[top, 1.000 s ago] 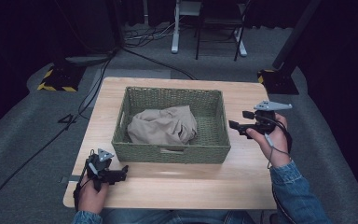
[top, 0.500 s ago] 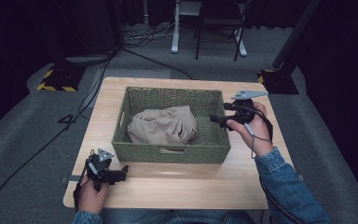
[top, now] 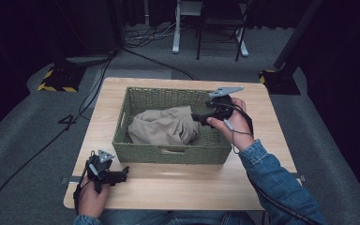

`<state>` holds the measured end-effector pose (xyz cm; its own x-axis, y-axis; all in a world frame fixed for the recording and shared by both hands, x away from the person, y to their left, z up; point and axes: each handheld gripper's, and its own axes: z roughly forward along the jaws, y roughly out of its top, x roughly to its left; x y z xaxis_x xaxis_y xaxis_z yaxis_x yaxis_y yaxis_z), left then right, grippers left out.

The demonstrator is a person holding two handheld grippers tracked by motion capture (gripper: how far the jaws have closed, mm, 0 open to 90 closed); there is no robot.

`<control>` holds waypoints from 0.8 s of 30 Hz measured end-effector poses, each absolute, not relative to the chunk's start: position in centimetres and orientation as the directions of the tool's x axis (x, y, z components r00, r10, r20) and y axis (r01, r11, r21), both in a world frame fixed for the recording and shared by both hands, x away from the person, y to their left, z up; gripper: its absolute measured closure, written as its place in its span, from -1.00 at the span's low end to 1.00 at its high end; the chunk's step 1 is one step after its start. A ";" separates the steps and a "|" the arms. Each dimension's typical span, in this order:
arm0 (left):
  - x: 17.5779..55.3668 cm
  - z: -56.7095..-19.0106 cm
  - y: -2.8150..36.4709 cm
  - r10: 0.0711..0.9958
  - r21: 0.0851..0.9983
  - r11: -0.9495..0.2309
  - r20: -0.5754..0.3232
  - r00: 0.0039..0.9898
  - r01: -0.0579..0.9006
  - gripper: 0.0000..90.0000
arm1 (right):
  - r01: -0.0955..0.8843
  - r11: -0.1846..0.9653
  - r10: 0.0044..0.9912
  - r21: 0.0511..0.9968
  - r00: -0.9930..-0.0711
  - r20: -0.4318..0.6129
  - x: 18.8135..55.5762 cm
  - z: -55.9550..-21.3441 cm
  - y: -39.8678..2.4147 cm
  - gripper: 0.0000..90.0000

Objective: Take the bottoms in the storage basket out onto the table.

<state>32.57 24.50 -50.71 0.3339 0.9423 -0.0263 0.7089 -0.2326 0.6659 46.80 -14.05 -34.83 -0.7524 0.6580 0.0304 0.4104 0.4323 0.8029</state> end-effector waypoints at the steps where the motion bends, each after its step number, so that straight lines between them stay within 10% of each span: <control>1: 32.6 -50.7 24.5 0.942 0.666 -0.233 -0.026 0.334 0.708 -1.00 | 0.410 0.438 0.654 0.800 -0.756 0.029 46.9 -35.0 -13.7 -0.57; 24: 32.7 -50.7 24.5 0.940 0.665 -0.237 -0.027 0.340 0.708 -1.00 | 0.428 0.505 0.588 0.750 -0.806 0.064 48.6 -38.7 -4.9 -0.63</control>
<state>32.73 24.46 -50.71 0.3402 0.9400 -0.0267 0.7077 -0.2373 0.6655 48.62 -4.89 -38.68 -0.8062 0.5881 0.0642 0.4279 0.5048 0.7497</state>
